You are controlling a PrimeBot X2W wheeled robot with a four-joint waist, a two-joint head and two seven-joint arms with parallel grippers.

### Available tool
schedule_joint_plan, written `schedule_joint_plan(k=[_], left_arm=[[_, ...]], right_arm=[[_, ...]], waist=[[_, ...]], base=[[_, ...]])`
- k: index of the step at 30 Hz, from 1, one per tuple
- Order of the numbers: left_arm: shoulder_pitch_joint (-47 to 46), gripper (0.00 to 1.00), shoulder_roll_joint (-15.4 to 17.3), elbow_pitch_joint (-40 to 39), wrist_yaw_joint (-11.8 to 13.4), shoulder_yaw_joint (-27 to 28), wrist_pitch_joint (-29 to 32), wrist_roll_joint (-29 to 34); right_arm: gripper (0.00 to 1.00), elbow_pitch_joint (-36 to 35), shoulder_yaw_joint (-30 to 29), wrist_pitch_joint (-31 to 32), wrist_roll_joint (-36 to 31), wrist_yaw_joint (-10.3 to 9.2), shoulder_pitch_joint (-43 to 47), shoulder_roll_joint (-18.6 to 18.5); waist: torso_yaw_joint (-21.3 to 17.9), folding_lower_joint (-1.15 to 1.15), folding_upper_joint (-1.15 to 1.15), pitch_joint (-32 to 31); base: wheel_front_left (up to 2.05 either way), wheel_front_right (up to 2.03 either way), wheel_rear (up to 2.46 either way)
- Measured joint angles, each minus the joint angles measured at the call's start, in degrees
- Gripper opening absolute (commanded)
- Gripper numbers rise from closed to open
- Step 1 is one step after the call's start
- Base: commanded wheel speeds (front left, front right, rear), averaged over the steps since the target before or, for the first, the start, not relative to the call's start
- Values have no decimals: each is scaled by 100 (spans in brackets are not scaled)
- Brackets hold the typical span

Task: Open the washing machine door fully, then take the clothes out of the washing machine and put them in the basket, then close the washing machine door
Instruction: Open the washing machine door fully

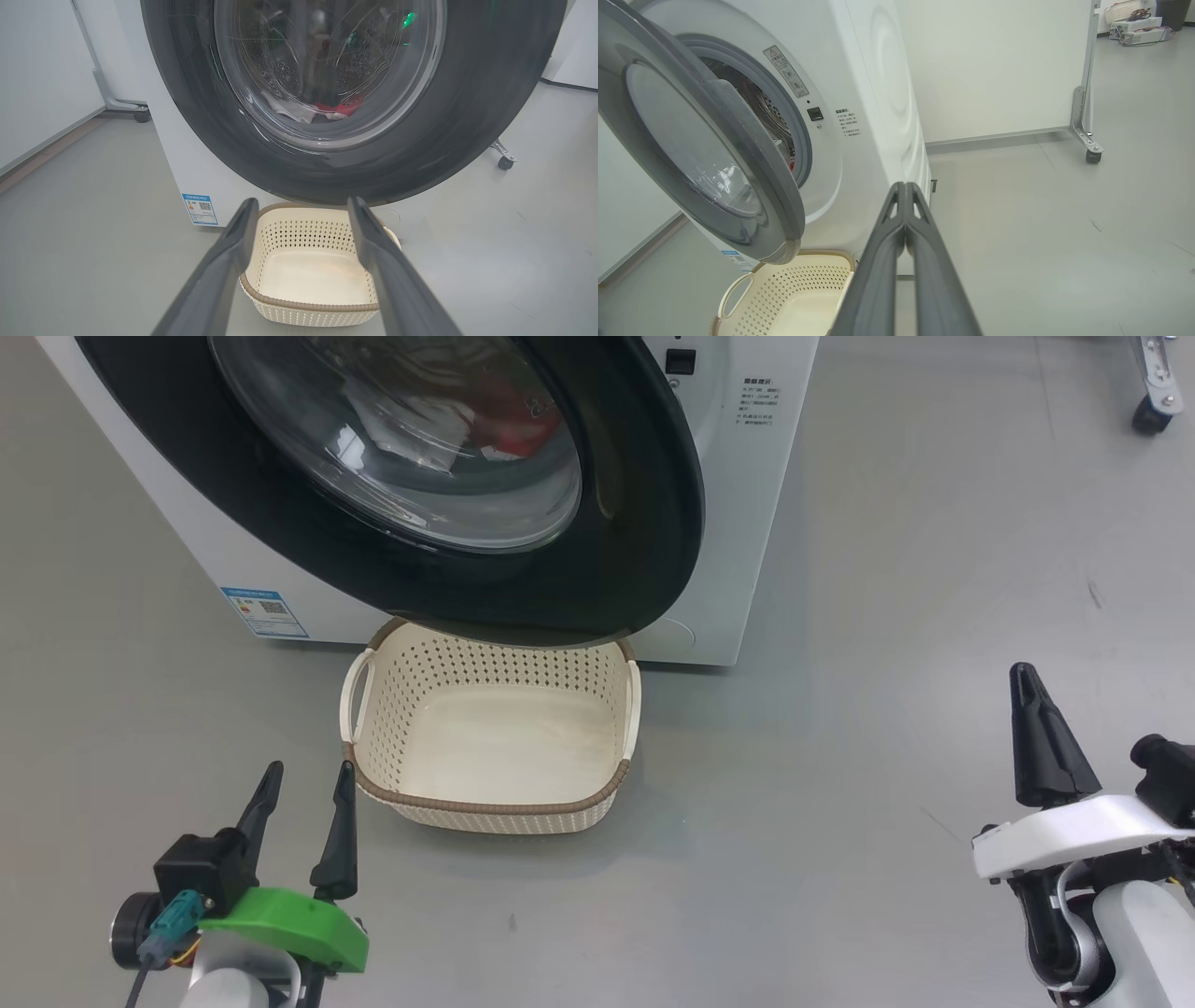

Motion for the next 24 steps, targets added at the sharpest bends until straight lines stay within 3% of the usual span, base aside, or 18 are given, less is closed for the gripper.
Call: schedule_joint_plan(k=[7,16,24], left_arm=[[-9,100,-2,-45,0,-101,0,-1],[-80,100,-2,-68,0,-259,0,-10],[-231,100,-3,-94,0,-409,0,-78]], right_arm=[[0,-91,-526,192,1191,201,-96,374],[0,-136,-895,915,2535,352,-600,653],[0,-341,-1015,1622,3076,188,-1389,593]], waist=[[47,0,0,181],[185,0,0,421],[344,0,0,663]], base=[[0,0,0],[0,0,0],[0,0,0]])
